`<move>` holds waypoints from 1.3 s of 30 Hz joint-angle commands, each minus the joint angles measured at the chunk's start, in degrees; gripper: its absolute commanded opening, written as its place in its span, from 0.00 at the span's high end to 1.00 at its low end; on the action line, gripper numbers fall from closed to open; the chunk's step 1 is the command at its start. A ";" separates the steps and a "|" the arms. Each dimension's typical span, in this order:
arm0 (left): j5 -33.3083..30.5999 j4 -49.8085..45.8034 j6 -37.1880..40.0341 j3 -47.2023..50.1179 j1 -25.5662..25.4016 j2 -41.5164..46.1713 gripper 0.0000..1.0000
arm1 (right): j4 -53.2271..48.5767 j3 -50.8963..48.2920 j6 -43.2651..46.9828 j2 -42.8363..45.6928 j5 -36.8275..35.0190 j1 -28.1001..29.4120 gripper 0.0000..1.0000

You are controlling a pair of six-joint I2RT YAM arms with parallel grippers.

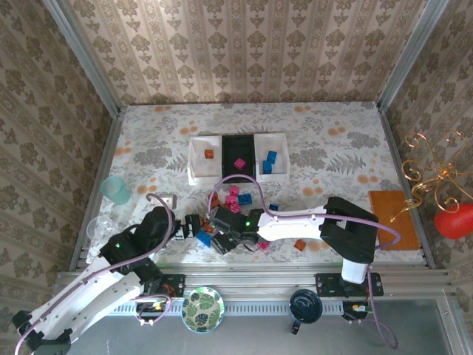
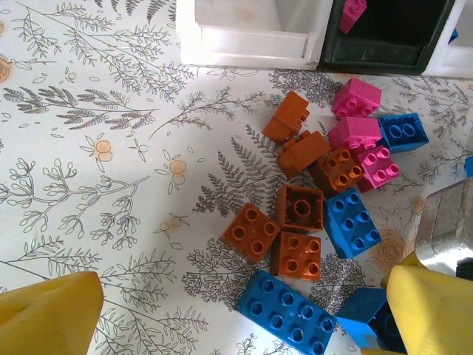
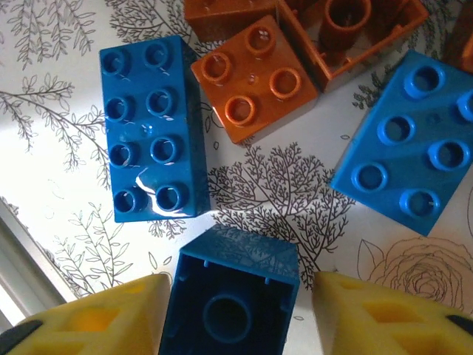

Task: Sort the legos into containers by color
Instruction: Pick up the lego from the bottom-center of the table, then place the lego in the container.

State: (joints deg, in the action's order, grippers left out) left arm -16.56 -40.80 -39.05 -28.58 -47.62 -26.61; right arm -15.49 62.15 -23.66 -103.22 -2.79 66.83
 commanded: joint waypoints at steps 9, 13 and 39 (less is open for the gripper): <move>-0.69 1.61 -0.42 1.15 -0.26 0.66 0.00 | 1.42 -5.13 0.12 7.47 -1.62 -2.39 0.70; -0.64 2.68 0.11 1.68 -0.20 0.51 0.00 | -0.04 -7.76 1.06 16.72 -3.20 -8.48 0.73; 11.74 10.89 2.77 3.41 5.86 -8.76 0.05 | -10.69 29.28 -1.12 -9.96 -4.20 -41.28 0.33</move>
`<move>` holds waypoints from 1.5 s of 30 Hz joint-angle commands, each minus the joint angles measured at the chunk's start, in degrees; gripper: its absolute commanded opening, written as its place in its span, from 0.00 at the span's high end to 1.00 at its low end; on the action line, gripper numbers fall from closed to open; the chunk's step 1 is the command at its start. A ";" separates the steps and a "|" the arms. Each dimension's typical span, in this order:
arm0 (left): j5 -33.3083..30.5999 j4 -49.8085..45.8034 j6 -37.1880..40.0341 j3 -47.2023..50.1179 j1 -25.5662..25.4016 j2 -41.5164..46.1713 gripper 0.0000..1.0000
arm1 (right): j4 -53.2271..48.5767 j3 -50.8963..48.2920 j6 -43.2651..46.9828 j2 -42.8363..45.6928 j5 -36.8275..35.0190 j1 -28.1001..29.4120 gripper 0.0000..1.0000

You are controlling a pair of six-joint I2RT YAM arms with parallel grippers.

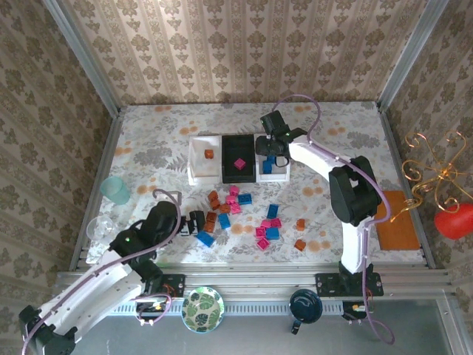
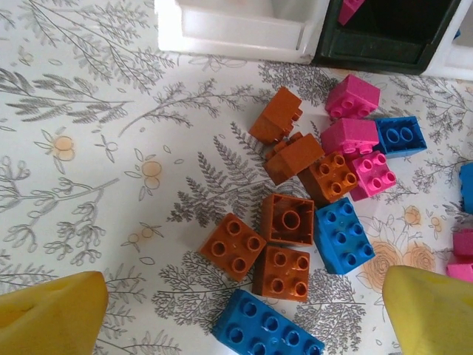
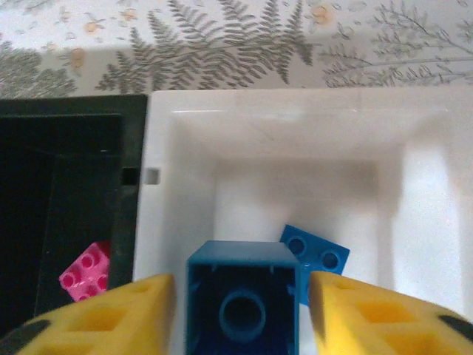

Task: Sort the legos into containers by color
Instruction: Place the lego in the container, then move the lego to the middle-left of the table.

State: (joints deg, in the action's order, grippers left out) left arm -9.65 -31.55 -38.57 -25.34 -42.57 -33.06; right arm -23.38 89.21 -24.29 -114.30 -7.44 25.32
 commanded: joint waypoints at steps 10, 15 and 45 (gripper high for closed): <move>4.86 6.18 2.65 1.68 0.54 -15.47 0.28 | 1.89 -10.39 0.36 14.43 0.86 5.19 0.27; 4.34 11.79 3.16 2.92 2.27 -18.56 0.33 | 4.40 -17.58 -1.25 19.92 1.13 6.54 0.27; 3.61 16.14 1.40 4.07 9.43 -19.07 0.20 | 6.32 -25.20 -2.34 28.39 0.20 7.11 0.26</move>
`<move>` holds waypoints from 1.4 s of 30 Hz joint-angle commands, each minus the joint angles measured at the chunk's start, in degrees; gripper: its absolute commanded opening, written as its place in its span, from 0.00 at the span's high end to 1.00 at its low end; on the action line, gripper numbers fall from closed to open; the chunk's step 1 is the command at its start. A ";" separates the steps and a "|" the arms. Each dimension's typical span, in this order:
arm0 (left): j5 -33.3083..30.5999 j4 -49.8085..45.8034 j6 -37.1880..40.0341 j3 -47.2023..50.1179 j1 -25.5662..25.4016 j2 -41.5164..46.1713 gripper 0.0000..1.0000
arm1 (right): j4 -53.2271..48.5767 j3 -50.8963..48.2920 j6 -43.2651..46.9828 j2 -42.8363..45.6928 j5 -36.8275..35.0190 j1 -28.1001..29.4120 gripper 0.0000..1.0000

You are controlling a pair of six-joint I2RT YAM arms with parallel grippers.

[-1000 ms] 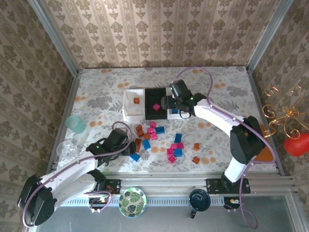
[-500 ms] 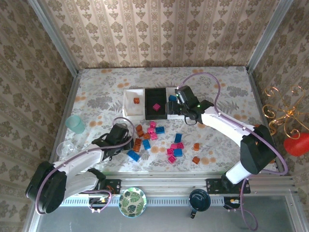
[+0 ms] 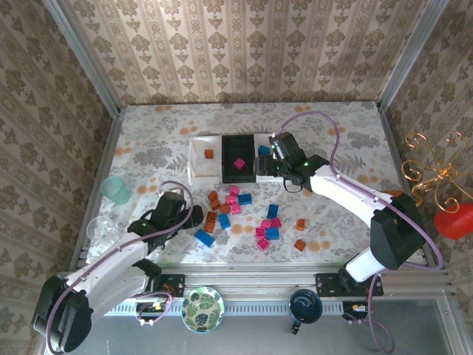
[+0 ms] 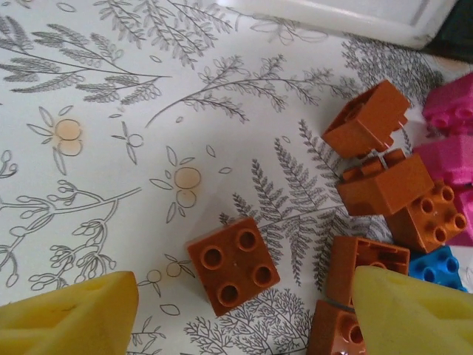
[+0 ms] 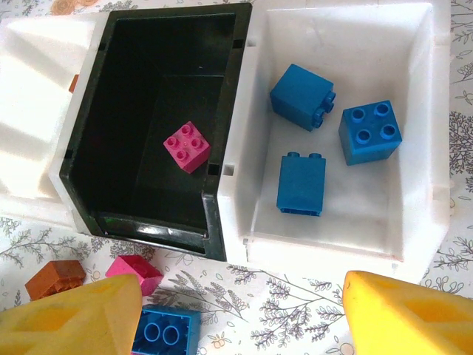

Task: Sort the legos into containers by color
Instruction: Move the lego to the middle-left of the table, then pick up the lego from the middle-left of the table, then place the lego in the container.

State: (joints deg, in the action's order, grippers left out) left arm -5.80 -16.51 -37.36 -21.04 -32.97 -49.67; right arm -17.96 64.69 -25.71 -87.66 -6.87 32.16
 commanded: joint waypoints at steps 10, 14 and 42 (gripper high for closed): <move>-1.18 11.65 -2.58 -0.24 0.01 -17.38 0.34 | 0.39 -2.15 -0.82 4.76 -1.28 0.27 0.26; -0.44 12.38 -3.28 1.39 0.04 -18.18 0.50 | 0.20 -3.05 -0.74 6.56 -1.66 0.27 0.26; 3.10 4.74 11.53 -43.27 4.43 -45.01 0.69 | -1.73 -13.45 -5.57 18.79 -1.58 1.76 0.25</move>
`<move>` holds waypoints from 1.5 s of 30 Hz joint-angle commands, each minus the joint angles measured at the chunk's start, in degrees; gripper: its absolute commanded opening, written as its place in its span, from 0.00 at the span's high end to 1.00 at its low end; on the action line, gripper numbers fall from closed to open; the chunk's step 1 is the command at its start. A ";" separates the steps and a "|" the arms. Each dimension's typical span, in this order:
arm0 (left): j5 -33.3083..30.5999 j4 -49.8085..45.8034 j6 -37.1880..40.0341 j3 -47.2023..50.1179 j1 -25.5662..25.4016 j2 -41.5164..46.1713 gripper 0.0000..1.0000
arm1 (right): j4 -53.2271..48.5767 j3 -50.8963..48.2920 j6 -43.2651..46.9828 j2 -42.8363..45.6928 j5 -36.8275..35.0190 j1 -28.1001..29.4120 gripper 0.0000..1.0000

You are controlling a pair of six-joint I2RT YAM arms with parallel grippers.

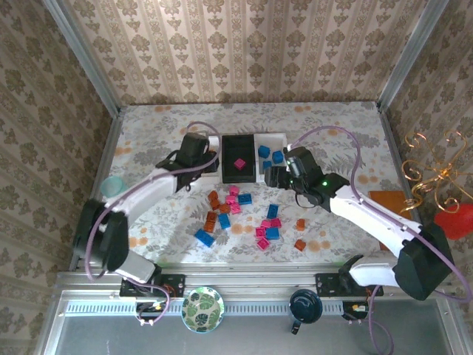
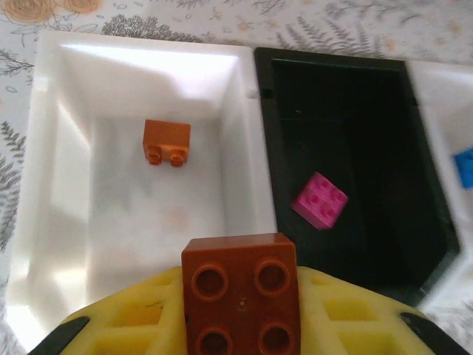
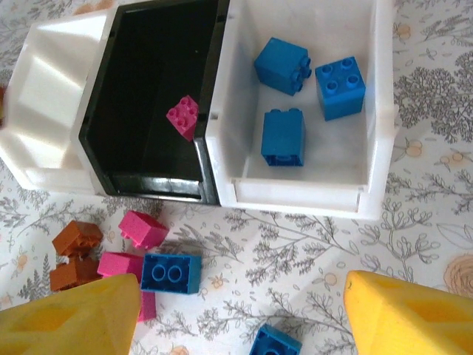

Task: Sort the legos into containers by color
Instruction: Place the lego in the container, then pick up the lego from the bottom-center of the table.

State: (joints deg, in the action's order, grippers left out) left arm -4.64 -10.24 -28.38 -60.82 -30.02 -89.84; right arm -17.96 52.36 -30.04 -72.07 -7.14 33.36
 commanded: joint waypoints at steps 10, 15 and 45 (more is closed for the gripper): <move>4.61 -3.26 2.07 -12.17 3.48 -12.69 0.36 | -3.88 -6.58 -3.03 7.97 2.43 2.22 0.23; 7.54 -1.17 0.27 -9.13 3.48 -5.28 0.25 | -5.55 -9.71 -5.88 9.94 1.96 2.84 0.23; 8.84 0.38 -12.03 39.36 3.04 49.44 0.00 | -6.86 -19.40 -15.83 2.65 -2.93 3.20 0.74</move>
State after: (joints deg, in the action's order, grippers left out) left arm 3.90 -7.64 -38.85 -22.09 -27.27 -42.89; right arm -24.25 30.79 -47.59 -71.68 -10.09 36.07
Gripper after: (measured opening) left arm 0.999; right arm 0.286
